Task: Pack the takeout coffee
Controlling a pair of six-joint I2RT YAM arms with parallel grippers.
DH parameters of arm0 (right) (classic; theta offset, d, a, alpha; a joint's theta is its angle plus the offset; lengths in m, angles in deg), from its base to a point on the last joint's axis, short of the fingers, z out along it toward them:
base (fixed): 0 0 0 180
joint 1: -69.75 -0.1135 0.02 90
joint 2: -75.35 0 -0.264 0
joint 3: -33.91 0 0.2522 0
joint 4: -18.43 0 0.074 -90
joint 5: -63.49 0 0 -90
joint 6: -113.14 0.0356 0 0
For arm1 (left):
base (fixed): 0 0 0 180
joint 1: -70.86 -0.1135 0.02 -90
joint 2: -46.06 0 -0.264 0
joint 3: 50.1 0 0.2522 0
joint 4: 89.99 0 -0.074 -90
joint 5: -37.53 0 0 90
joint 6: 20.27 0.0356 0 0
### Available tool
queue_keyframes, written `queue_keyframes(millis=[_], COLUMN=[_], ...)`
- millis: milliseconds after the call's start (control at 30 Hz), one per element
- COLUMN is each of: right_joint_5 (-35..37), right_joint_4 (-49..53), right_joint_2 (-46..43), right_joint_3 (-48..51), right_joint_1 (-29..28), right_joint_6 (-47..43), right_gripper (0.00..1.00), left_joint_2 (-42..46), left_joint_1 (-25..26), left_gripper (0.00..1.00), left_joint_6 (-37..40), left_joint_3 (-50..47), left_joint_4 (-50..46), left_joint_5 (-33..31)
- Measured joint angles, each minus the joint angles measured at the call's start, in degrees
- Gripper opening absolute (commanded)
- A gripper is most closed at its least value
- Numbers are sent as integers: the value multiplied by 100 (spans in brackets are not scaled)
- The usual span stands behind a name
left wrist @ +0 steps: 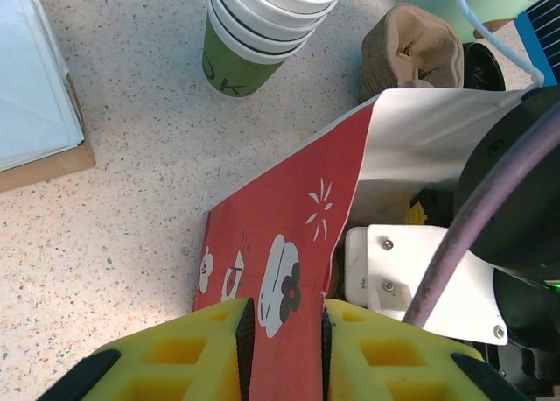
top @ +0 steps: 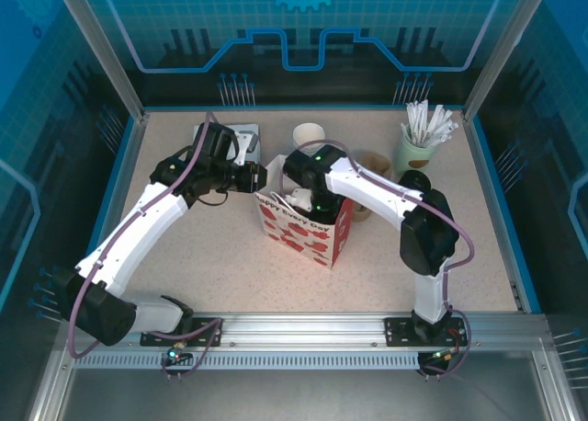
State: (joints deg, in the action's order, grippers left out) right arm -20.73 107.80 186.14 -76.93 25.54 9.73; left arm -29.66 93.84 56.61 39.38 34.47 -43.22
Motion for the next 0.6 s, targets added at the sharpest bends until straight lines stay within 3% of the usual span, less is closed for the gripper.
queue_keyframes(millis=[600], right_joint_5=[-26], right_joint_4=[-433], right_joint_2=[-33], right_joint_3=[428], right_joint_1=[76], right_joint_6=[-127], right_gripper=[75], left_joint_2=[0], left_joint_1=[0], left_gripper=[27], left_joint_6=[0], left_joint_3=[0], left_joint_4=[0], left_joint_5=[0])
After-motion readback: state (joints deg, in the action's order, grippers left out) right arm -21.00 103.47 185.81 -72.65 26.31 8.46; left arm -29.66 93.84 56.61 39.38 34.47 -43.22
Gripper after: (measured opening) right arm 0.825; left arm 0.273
